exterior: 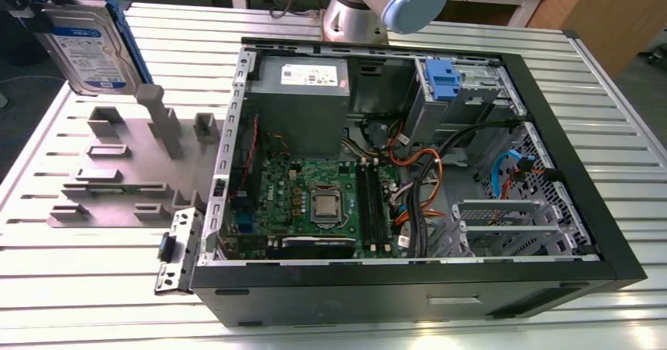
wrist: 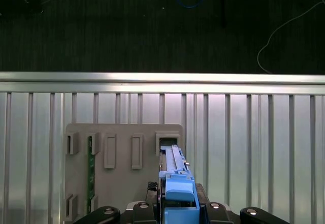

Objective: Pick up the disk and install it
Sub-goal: 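Pick up the disk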

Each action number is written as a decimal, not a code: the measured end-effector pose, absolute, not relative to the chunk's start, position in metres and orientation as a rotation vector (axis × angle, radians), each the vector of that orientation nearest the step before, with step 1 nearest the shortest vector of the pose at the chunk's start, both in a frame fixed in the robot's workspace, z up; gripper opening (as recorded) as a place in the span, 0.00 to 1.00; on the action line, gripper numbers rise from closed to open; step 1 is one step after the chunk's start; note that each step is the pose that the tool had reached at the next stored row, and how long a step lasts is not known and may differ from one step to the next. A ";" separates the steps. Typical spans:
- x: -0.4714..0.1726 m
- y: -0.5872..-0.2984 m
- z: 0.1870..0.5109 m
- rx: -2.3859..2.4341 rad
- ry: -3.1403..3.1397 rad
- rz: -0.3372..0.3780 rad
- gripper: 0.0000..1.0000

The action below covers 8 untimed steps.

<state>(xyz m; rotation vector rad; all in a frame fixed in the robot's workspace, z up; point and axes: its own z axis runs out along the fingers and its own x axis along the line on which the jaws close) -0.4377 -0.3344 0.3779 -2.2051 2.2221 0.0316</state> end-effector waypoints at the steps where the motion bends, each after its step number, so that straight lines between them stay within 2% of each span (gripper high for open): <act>1: -0.438 -0.334 0.378 -2.205 2.222 0.032 0.36; 8: -0.438 -0.334 0.378 -2.205 2.222 0.032 0.36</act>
